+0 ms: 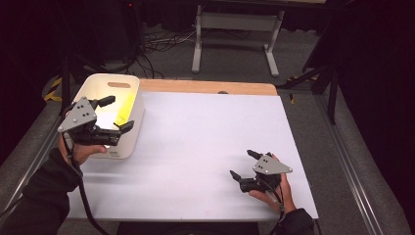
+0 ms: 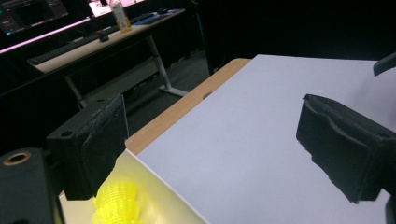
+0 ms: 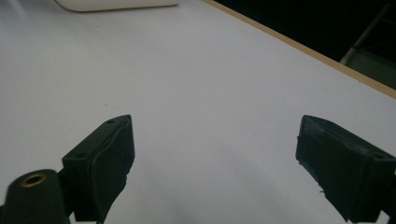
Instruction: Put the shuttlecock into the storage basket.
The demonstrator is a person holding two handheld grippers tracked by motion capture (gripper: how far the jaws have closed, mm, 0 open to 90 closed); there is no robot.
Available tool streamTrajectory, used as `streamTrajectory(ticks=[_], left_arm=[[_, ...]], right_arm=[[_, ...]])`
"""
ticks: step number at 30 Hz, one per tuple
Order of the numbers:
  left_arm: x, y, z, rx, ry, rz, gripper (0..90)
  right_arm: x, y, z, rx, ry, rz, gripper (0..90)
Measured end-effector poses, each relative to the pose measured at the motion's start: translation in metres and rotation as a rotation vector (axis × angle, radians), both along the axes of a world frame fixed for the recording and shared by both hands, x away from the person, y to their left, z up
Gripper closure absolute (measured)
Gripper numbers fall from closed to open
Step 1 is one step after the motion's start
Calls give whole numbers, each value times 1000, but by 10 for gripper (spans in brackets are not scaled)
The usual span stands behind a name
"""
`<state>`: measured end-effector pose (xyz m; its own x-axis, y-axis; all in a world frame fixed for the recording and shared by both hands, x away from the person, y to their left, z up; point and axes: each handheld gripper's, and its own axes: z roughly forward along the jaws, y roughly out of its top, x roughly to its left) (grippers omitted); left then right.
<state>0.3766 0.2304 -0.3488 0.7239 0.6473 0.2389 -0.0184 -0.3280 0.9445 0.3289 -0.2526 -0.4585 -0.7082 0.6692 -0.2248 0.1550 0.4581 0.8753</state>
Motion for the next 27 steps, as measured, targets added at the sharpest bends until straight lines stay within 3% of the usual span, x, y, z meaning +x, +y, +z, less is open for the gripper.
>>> streamTrajectory(ticks=[11,27], left_arm=[[-11,-12,-6,-13,-25,-34,96],[-19,-25,-23,-1,-10,-86,75]], right_arm=[[-3,2,2,-1,-7,9,126],[-5,4,3,2,-15,13,125]])
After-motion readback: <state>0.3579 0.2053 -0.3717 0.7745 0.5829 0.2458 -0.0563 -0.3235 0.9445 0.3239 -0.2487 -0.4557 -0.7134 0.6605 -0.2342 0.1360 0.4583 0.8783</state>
